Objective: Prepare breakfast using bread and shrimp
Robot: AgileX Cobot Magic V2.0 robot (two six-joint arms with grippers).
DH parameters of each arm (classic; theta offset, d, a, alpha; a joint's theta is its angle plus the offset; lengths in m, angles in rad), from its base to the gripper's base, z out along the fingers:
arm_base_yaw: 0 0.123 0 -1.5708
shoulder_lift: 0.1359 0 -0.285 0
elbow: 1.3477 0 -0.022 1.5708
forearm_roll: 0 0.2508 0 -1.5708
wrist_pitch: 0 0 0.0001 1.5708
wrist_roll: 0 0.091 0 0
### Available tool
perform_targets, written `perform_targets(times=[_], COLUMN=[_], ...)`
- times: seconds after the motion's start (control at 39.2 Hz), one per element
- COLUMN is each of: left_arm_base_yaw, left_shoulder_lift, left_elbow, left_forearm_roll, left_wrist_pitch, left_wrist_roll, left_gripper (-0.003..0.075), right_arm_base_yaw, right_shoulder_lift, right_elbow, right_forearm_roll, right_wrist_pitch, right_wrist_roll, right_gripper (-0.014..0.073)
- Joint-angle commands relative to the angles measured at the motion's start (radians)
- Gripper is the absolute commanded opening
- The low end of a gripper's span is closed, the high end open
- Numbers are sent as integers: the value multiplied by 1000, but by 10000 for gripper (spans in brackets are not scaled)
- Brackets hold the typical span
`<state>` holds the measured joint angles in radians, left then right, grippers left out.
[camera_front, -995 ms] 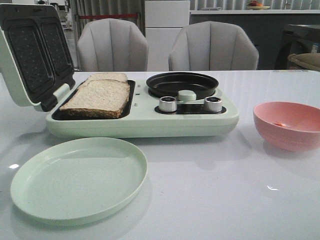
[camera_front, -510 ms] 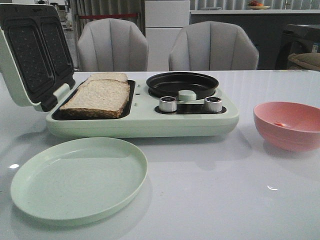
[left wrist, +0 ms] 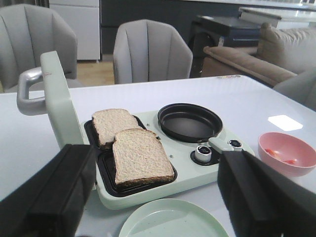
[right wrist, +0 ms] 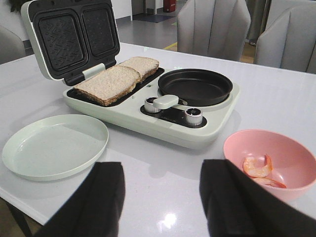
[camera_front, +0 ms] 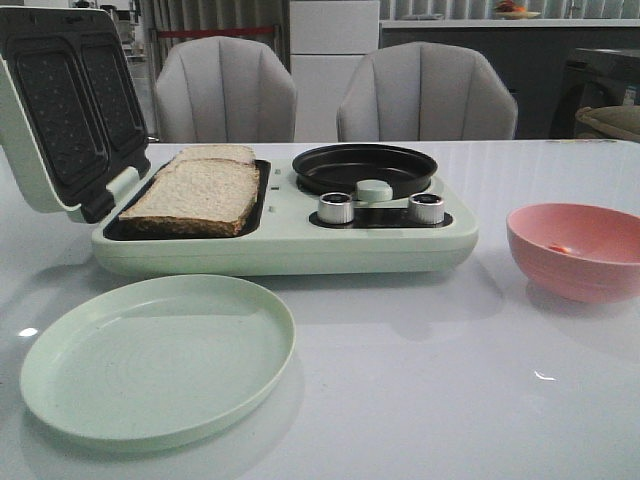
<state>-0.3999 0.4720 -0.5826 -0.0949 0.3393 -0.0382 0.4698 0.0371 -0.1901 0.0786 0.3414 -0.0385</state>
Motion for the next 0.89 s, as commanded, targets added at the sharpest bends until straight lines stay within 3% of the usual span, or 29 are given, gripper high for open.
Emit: perform_targets(times=[0.0,0.26,0.46,0.87], left_arm_base_yaw=[28,204,335,505], left_shoulder_lift=[129,431,586,841], left_elbow=[-98,-316,-461,-675], left_forearm_roll=[-7,-122,-209,-264], left_wrist_pitch=[-97,-86,-81,92], left_wrist_roll=[-38,-52,-50,-18], left_gripper=[572,570,497,456], right_arm_base_yaw=[-4,-4,-4,-4], right_shoulder_lift=[10,10,10,10], right_elbow=[-24,-24,-24,-24], right_forearm_roll=[1,1,1,1], right_wrist_pitch=[-91,-91,-91,-91], right_wrist_roll=[-12,-12,-12,-12], right_gripper=[461,461,461,461])
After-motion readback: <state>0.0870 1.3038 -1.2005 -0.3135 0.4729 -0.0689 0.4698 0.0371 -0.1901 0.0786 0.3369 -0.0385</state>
